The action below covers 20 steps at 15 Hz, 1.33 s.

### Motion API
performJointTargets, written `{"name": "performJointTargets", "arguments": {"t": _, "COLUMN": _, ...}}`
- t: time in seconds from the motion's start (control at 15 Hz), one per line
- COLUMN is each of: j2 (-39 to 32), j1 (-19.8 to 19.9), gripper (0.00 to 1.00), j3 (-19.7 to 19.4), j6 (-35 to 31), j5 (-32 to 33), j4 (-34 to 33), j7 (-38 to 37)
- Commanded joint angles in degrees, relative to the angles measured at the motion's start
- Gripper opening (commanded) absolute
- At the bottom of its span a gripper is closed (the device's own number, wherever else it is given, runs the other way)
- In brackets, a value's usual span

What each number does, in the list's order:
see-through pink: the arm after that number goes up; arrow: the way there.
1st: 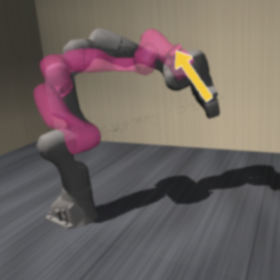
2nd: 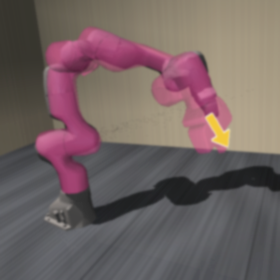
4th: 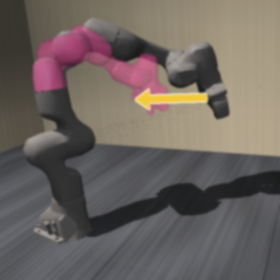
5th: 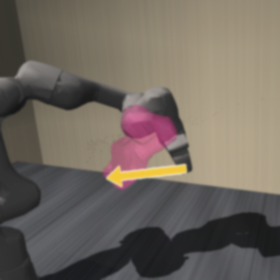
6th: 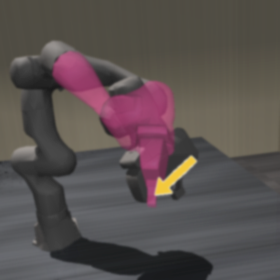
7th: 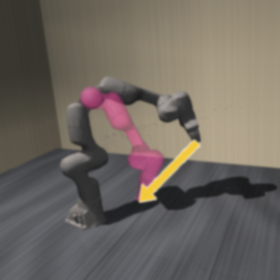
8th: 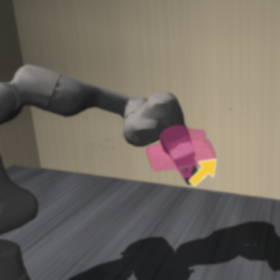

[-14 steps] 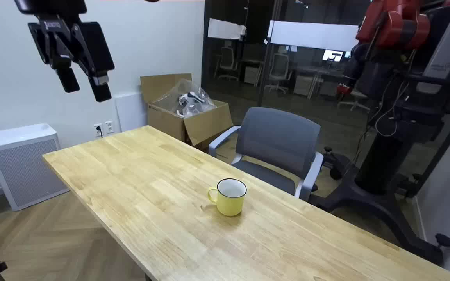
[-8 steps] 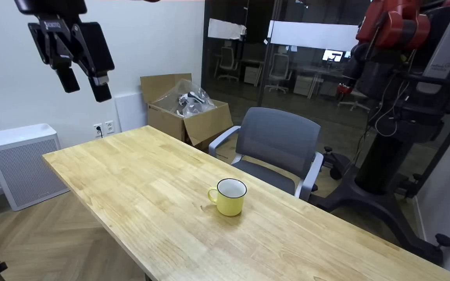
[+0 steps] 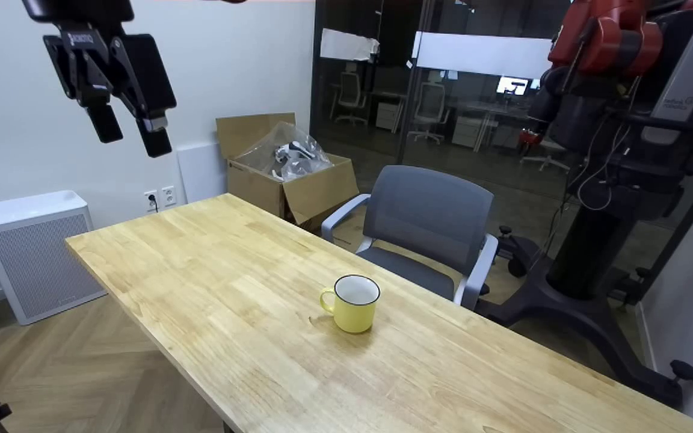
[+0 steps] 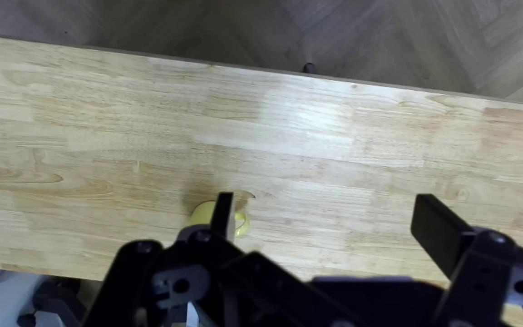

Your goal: Move the yellow mug forwards

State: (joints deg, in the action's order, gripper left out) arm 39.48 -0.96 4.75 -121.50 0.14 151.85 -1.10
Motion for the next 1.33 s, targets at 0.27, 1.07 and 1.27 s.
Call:
{"name": "performJointTargets", "arguments": {"t": 0.27, "j2": -7.95, "j1": 2.99, "gripper": 1.0, "j3": -2.7, "j6": -9.08, "j5": 0.47, "j4": -2.15, "j7": -2.44}}
{"name": "performJointTargets", "arguments": {"t": 1.07, "j2": -27.89, "j1": 8.59, "gripper": 1.0, "j3": -8.74, "j6": -16.95, "j5": 0.59, "j4": -8.36, "j7": -1.28}}
{"name": "performJointTargets", "arguments": {"t": 1.27, "j2": -33.6, "j1": 8.4, "gripper": 1.0, "j3": -8.79, "j6": -19.22, "j5": -4.53, "j4": -12.6, "j7": -7.28}}
